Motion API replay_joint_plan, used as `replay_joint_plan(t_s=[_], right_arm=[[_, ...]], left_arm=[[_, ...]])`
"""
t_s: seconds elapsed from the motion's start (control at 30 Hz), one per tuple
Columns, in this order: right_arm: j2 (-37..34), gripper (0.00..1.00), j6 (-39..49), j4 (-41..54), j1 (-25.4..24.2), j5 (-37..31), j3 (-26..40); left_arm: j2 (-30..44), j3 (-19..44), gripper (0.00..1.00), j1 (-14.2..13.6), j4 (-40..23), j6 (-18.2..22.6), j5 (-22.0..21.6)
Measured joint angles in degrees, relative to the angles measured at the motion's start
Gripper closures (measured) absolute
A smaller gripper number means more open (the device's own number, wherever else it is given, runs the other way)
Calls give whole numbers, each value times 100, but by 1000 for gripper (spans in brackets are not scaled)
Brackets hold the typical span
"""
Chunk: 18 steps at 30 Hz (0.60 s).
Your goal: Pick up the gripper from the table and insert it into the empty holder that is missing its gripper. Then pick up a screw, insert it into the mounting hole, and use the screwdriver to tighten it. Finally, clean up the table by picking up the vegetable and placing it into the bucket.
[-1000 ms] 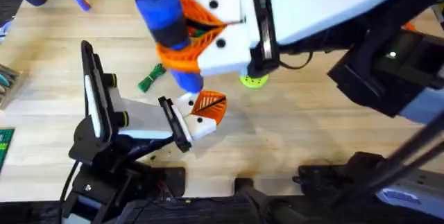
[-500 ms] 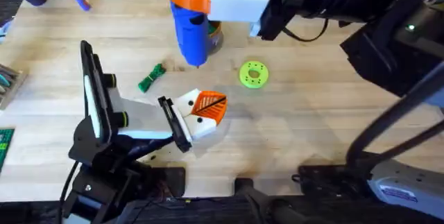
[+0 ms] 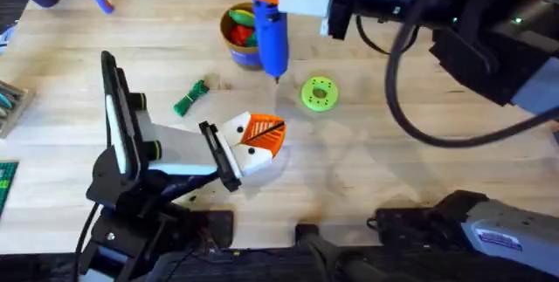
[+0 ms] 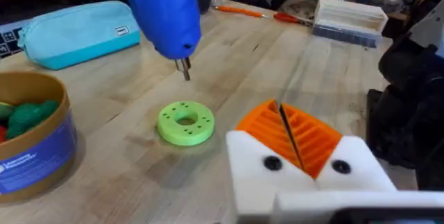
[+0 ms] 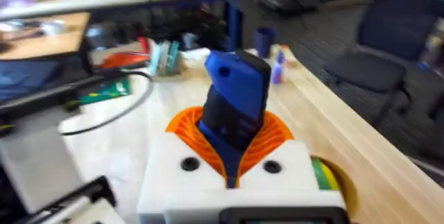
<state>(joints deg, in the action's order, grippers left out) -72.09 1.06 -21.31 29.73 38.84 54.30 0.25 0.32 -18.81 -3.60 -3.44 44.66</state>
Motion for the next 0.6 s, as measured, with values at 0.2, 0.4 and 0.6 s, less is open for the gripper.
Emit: replay_joint_plan(t_s=[0.2,0.4,0.6], right_arm=[[-41,957,503,686,-410,-919,5],[-40,957,1717,1431,-686,-1733,9],[-42,957,2589,2025,-729,-2285,9]], left_arm=[[0,0,990,0,11,1,-98],[0,0,990,0,11,1,-103],[0,0,990,0,13,1,-119]])
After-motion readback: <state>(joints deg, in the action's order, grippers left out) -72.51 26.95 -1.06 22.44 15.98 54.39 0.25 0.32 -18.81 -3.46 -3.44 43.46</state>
